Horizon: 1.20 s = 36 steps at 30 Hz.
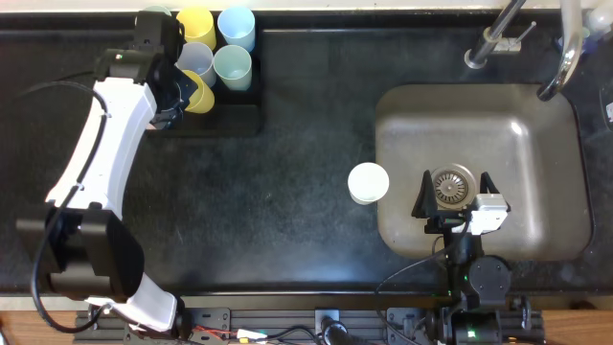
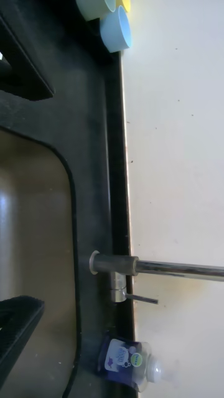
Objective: Store Cups
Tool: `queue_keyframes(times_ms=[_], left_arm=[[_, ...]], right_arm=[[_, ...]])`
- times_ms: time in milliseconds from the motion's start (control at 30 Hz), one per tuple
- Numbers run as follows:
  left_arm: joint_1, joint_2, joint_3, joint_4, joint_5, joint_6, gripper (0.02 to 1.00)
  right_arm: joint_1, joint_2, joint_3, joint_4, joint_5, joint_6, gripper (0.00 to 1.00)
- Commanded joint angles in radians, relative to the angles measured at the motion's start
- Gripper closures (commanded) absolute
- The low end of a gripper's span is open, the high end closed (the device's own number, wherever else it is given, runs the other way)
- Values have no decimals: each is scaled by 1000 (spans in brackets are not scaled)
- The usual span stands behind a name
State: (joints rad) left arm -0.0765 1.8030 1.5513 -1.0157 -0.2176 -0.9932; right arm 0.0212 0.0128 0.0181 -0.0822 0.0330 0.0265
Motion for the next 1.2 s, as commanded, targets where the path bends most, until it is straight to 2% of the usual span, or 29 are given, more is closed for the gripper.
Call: queue_keyframes(times_ms=[33, 833, 1200], left_arm=[[6, 6, -19, 8, -1, -10, 982], [6, -48, -21, -14, -5, 39, 982], [8, -41, -125, 113, 15, 38, 982]], right_arm=[[1, -7, -13, 5, 0, 7, 5], [1, -7, -13, 5, 0, 7, 5], [1, -7, -13, 5, 0, 7, 3]])
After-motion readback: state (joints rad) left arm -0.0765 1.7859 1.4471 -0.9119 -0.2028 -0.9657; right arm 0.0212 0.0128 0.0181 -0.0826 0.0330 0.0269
